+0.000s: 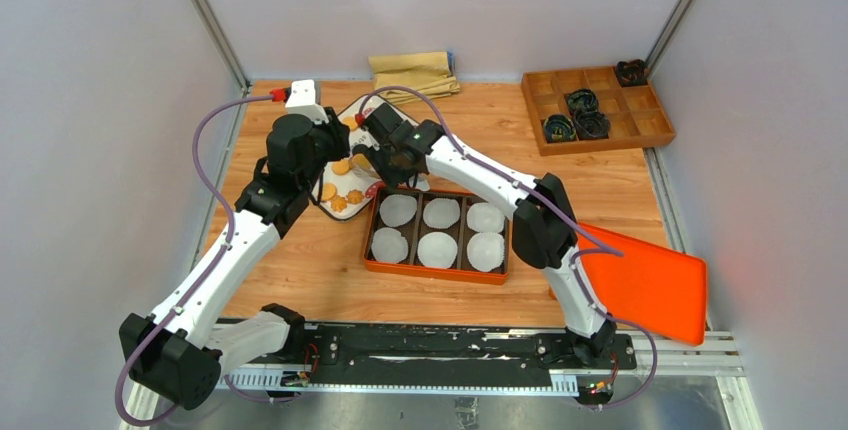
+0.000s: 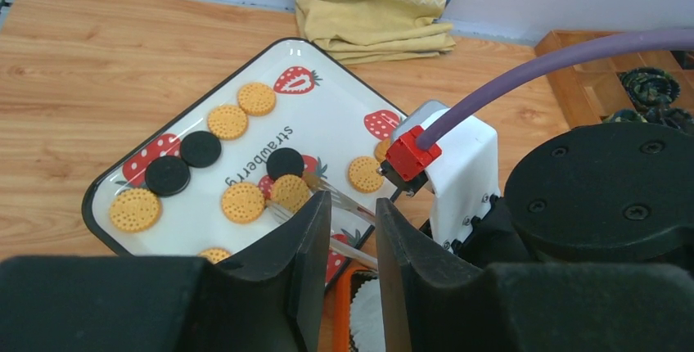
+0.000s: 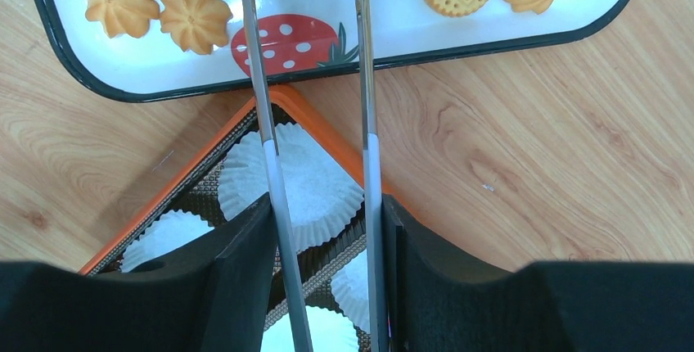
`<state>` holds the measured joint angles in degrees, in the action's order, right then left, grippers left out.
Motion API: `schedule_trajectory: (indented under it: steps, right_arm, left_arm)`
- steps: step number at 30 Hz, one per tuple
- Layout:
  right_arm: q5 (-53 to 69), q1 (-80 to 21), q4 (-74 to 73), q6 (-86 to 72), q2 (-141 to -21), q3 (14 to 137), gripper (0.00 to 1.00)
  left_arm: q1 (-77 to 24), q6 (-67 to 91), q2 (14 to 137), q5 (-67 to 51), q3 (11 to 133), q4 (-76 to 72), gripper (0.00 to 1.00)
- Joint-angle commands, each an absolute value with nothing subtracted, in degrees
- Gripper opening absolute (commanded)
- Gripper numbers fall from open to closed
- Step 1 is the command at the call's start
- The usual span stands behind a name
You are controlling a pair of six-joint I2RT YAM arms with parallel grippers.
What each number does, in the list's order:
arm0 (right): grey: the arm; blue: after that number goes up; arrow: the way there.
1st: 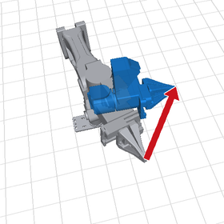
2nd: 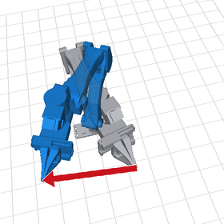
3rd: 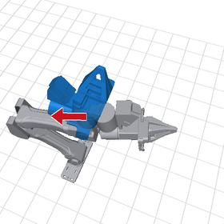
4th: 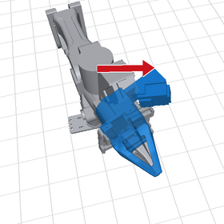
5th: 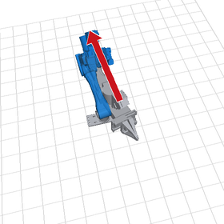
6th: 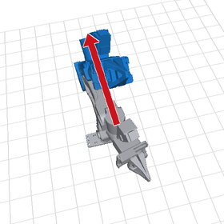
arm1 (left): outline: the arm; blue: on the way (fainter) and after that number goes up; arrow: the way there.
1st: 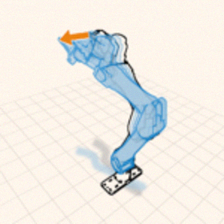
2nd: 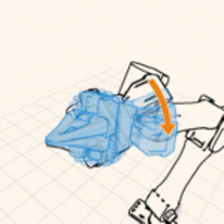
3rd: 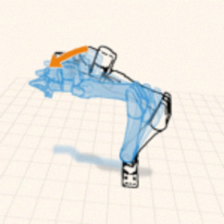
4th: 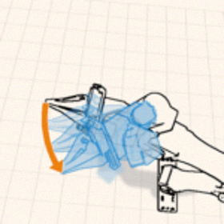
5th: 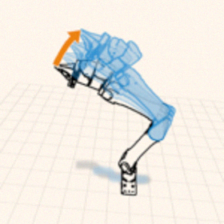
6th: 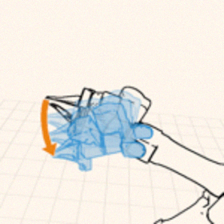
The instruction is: Pack the cookies
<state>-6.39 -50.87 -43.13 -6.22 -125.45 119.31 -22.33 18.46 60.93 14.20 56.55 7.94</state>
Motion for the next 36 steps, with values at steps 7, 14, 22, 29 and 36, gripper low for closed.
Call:
schedule_trajectory:
  steps: [7,14,22,29,36]
  right_arm:
    - [-8.8,-51.7,-48.0,-7.4,-130.2,126.2,0.47]
    - [-9.9,-51.7,-48.3,-8.3,-131.1,126.8,0.02]
    - [-13.8,-52.3,-46.8,-6.1,-124.6,123.0,0.0]
    - [-16.1,-51.7,-46.5,-5.6,-122.5,119.5,0.0]
    - [-12.3,-50.5,-48.6,-5.8,-124.4,121.2,0.16]
  left_arm:
    - [-22.5,17.8,59.8,14.1,57.0,8.0,0.34]
    - [-22.5,17.7,59.8,14.2,56.7,7.6,0.34]
    - [-22.5,18.6,60.2,12.3,56.8,7.5,0.33]
    - [-22.5,19.1,59.8,11.4,56.7,7.7,0.31]
    - [-22.5,18.8,59.7,11.7,56.9,8.2,0.3]
